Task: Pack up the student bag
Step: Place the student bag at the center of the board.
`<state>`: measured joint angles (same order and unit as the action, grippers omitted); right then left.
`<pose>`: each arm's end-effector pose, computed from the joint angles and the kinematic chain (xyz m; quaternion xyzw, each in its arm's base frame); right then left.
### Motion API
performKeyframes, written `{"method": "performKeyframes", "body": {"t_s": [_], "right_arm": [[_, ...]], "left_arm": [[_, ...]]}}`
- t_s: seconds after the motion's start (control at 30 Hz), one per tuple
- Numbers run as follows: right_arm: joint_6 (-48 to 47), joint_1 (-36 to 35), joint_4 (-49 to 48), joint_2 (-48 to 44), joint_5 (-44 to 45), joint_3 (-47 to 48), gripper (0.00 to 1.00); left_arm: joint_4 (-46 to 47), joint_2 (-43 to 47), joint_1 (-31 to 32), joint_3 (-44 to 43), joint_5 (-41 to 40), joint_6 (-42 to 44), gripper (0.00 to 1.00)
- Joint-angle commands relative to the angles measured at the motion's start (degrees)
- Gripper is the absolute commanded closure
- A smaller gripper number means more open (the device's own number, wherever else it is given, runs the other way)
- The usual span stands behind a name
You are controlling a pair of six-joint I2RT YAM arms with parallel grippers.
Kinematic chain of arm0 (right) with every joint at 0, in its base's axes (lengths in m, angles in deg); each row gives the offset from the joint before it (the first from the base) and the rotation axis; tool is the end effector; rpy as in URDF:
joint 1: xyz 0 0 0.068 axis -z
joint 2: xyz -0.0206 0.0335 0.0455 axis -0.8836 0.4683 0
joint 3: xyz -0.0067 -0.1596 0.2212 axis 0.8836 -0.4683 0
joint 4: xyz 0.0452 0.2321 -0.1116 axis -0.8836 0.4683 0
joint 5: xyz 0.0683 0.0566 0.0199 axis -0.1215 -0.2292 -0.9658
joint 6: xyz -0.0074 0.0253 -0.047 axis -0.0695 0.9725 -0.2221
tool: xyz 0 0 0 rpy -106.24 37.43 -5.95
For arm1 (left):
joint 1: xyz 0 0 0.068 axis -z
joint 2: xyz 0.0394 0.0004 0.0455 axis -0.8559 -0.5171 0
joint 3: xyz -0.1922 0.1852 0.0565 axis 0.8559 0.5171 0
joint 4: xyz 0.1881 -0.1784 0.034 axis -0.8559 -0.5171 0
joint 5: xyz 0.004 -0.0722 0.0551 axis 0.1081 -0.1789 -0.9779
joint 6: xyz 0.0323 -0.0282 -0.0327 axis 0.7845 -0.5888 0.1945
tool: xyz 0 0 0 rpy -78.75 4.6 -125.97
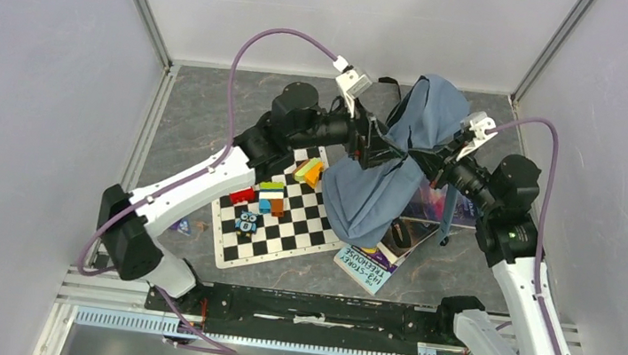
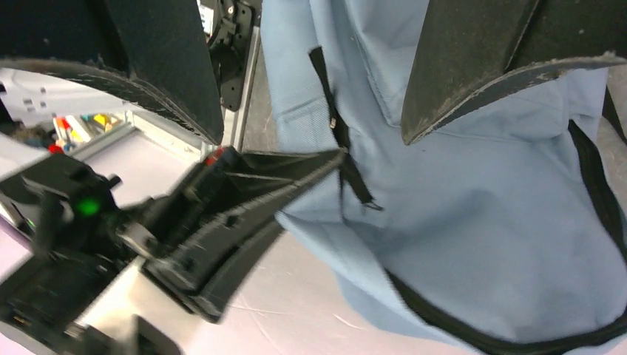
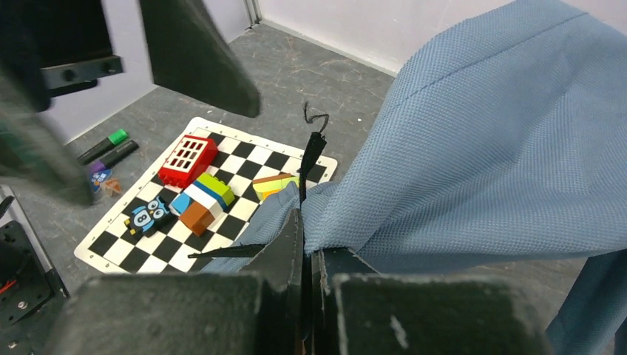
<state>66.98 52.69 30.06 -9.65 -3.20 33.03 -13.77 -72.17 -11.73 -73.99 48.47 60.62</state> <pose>0.1803 0.0501 0.3744 -0.2147 0.6865 0.3085 0.6224 0.2258 -0.2670 0.4185 0.3202 0.6297 -0.5186 0.4817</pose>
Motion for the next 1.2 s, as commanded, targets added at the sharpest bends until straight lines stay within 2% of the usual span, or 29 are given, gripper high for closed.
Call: {"method": "performKeyframes", "body": {"t_s": [0.0,0.17,0.23,0.37,0.47,0.57,0.63,0.67,0.8,1.03,1.13,1.17], "right_arm": [[-2.5,-0.7,1.9,-1.9,-1.2,-0.9,1.0],[-1.9,-0.9,2.9,-3.1,-0.6,-3.2,1.0],[-0.6,-0.9,3.5,-4.0,2.6,-4.7,1.0],[4.9,-0.9,7.2,-6.8,19.5,-7.7,1.0],[6.1,-0.9,8.6,-8.2,25.4,-10.5,1.0],[6.8,-0.9,9.5,-9.6,28.5,-12.6,1.0],[7.5,-0.8,9.6,-10.9,30.8,-13.0,1.0],[7.7,-0.9,9.6,-11.7,32.4,-13.1,1.0],[8.2,-0.9,9.5,-14.8,37.8,-12.1,1.0],[7.8,-0.9,11.5,-17.8,40.4,-10.3,1.0],[7.3,-0.9,12.8,-18.5,40.9,-9.9,1.0],[7.1,-0.9,13.3,-18.7,41.0,-9.9,1.0]], "left_arm": [[2.5,-2.9,0.3,-3.3,-6.6,-9.4,0.09],[5.7,-6.0,1.0,-3.4,-5.2,-13.6,0.16],[6.2,-7.0,1.6,-3.4,-5.2,-13.8,0.17],[3.3,-6.8,2.3,-0.2,-5.2,-9.7,0.09],[2.3,-4.1,3.6,6.2,-5.8,-2.0,0.01],[-1.4,-2.6,6.5,11.2,-9.9,7.6,0.0],[-4.0,-3.0,8.3,12.7,-15.1,11.1,0.0],[-6.1,-3.7,9.0,12.8,-17.0,11.6,0.0],[-7.6,-7.4,11.6,12.3,-15.3,13.3,0.0],[-9.1,-14.0,16.8,9.0,-19.6,18.0,0.0],[-9.6,-16.3,19.4,7.9,-28.0,20.1,0.01],[-10.4,-17.2,20.1,7.1,-31.9,20.9,0.09]]}}
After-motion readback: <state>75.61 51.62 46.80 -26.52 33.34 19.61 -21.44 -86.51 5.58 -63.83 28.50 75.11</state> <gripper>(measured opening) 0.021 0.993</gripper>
